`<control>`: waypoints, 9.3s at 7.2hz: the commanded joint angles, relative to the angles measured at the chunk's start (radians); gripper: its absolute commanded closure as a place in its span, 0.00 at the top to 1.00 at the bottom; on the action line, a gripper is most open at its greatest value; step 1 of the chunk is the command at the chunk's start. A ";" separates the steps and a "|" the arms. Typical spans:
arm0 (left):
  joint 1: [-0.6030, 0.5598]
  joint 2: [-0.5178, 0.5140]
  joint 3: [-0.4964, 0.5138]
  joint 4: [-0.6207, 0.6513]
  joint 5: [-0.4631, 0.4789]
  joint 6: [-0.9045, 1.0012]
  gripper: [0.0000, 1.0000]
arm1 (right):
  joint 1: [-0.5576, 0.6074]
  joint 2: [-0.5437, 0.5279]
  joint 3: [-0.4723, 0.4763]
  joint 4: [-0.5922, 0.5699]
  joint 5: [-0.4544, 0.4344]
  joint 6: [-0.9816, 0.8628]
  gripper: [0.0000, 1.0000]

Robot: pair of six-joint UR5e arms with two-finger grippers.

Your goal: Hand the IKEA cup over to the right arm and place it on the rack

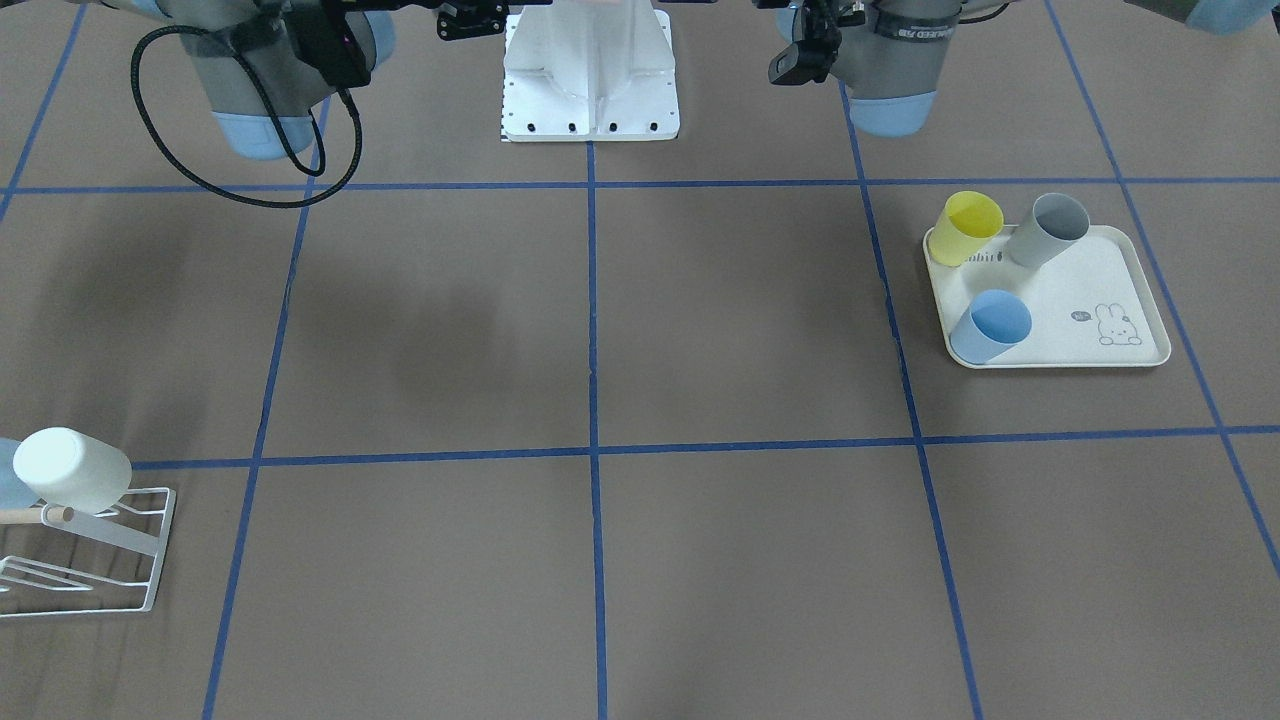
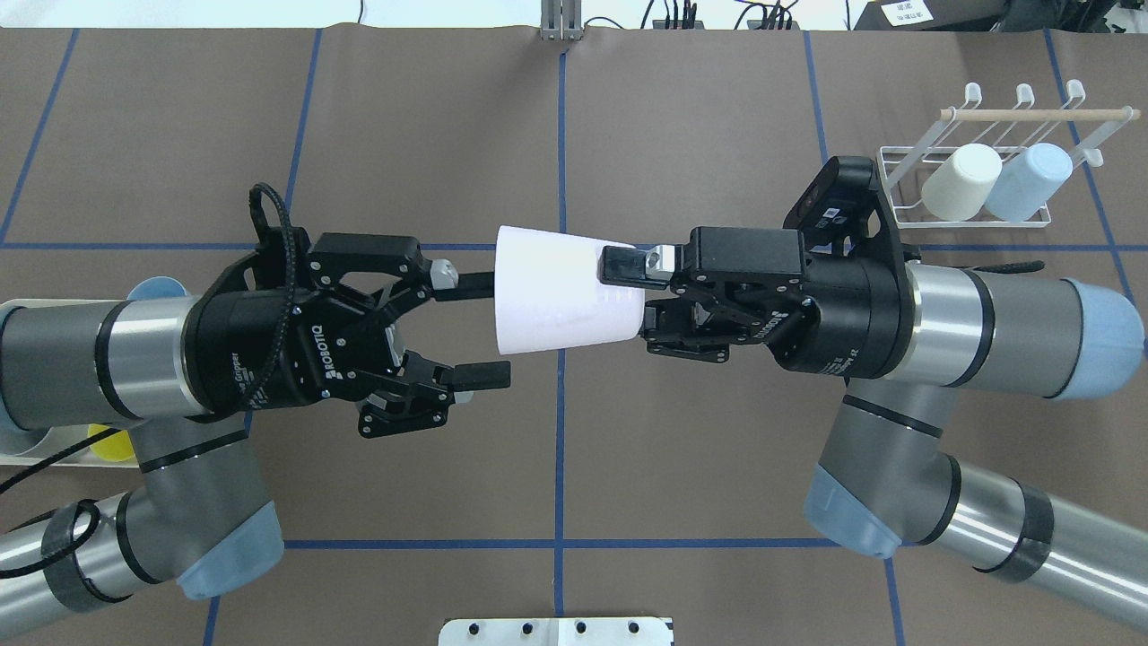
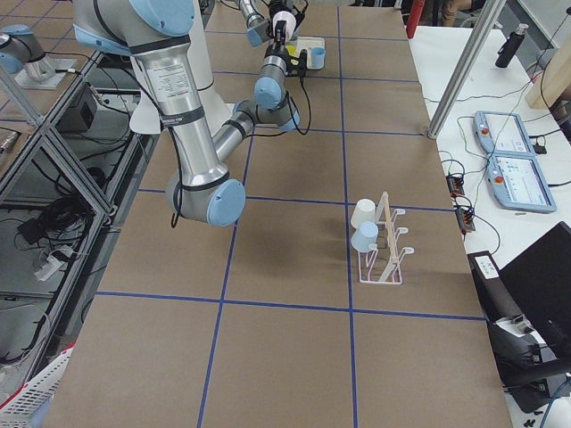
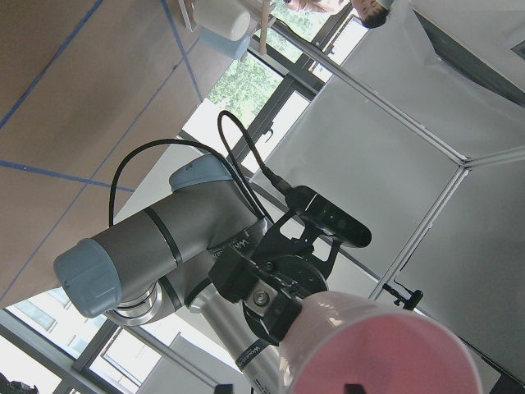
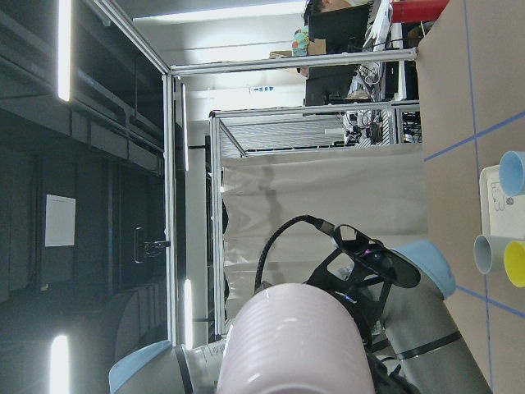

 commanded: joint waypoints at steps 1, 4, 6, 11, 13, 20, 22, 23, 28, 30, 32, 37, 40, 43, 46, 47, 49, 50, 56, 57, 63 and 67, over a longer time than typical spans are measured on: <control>-0.109 0.018 0.030 0.014 0.010 0.014 1.00 | 0.093 -0.122 0.015 -0.016 0.006 -0.027 0.22; -0.289 0.117 0.084 0.168 -0.173 0.243 1.00 | 0.236 -0.249 -0.003 -0.257 0.068 -0.289 0.22; -0.414 0.114 0.087 0.402 -0.351 0.444 1.00 | 0.564 -0.264 -0.008 -0.479 0.393 -0.433 0.22; -0.433 0.119 0.079 0.643 -0.375 0.650 1.00 | 0.894 -0.357 0.001 -1.118 0.609 -1.178 0.22; -0.441 0.118 0.084 0.643 -0.375 0.650 1.00 | 0.937 -0.377 -0.003 -1.388 0.583 -1.575 0.19; -0.444 0.118 0.090 0.643 -0.367 0.650 1.00 | 0.916 -0.187 -0.235 -1.635 0.536 -1.813 0.17; -0.444 0.116 0.087 0.643 -0.367 0.650 1.00 | 0.910 -0.114 -0.337 -1.630 0.539 -1.813 0.17; -0.444 0.113 0.087 0.643 -0.367 0.650 1.00 | 0.904 -0.109 -0.356 -1.626 0.536 -1.813 0.17; -0.442 0.113 0.087 0.643 -0.366 0.650 1.00 | 0.901 -0.115 -0.358 -1.626 0.543 -1.808 0.17; -0.442 0.113 0.087 0.643 -0.366 0.650 1.00 | 0.901 -0.129 -0.348 -1.623 0.553 -1.807 0.18; -0.444 0.113 0.082 0.643 -0.366 0.649 1.00 | 0.901 -0.137 -0.351 -1.621 0.556 -1.805 0.18; -0.444 0.114 0.084 0.643 -0.364 0.649 1.00 | 0.870 -0.143 -0.374 -1.623 0.540 -1.813 0.18; -0.444 0.113 0.087 0.643 -0.364 0.649 1.00 | 0.861 -0.141 -0.400 -1.621 0.537 -1.814 0.18; -0.442 0.113 0.088 0.643 -0.363 0.649 1.00 | 0.832 -0.131 -0.419 -1.623 0.536 -1.811 0.24; -0.444 0.113 0.088 0.643 -0.363 0.650 1.00 | 0.815 -0.118 -0.436 -1.619 0.525 -1.801 0.85; -0.445 0.113 0.088 0.643 -0.363 0.650 1.00 | 0.813 -0.117 -0.436 -1.619 0.525 -1.798 0.98; -0.476 0.130 0.087 0.665 -0.372 0.780 1.00 | 0.810 -0.115 -0.436 -1.618 0.525 -1.796 0.99; -0.482 0.166 0.073 0.728 -0.373 0.920 1.00 | 0.810 -0.097 -0.439 -1.619 0.525 -1.796 0.99; -0.582 0.534 -0.056 1.202 -0.361 1.835 1.00 | 0.812 -0.066 -0.413 -1.619 0.534 -1.768 0.99; -0.582 0.635 -0.061 1.201 -0.363 1.932 1.00 | 0.810 -0.065 -0.399 -1.619 0.536 -1.768 0.99; -0.502 0.773 0.011 1.092 -0.376 1.983 1.00 | 0.776 -0.065 -0.341 -1.619 0.536 -1.698 0.99; -0.406 0.750 0.047 1.095 -0.398 1.954 0.94 | 0.770 -0.063 -0.339 -1.619 0.536 -1.698 0.99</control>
